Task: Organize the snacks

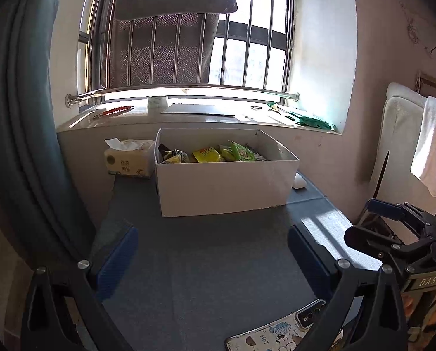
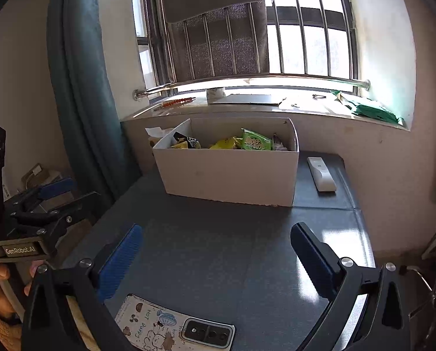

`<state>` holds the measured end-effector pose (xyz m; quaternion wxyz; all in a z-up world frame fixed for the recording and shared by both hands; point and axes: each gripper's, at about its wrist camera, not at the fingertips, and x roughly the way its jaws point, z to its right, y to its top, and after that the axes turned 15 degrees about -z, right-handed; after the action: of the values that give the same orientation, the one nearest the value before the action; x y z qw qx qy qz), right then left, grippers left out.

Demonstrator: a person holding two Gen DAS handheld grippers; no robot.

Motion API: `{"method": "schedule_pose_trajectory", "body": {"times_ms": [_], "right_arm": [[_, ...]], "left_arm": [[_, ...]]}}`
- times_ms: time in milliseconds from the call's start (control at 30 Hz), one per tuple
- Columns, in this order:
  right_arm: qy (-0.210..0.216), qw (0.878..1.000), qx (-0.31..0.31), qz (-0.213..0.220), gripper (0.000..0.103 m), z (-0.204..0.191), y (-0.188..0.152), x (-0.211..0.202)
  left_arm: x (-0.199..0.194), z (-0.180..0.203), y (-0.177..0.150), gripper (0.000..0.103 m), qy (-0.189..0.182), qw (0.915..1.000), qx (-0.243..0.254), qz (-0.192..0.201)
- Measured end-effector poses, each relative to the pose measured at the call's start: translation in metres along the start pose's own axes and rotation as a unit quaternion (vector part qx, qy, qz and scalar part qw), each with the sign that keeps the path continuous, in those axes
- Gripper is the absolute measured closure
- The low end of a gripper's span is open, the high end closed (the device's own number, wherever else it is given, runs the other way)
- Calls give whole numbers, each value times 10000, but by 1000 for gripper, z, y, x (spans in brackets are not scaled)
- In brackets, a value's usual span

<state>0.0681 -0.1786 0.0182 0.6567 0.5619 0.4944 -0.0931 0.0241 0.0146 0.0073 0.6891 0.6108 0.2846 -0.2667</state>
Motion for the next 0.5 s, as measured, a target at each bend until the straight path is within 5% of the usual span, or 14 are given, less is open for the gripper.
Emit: {"method": "schedule_pose_trajectory", "body": {"times_ms": [500], "right_arm": [[45,10000,70,-2,0,4,-2,2]], "left_arm": [[8,-2,2,0,-60,9999,20,-143]]}}
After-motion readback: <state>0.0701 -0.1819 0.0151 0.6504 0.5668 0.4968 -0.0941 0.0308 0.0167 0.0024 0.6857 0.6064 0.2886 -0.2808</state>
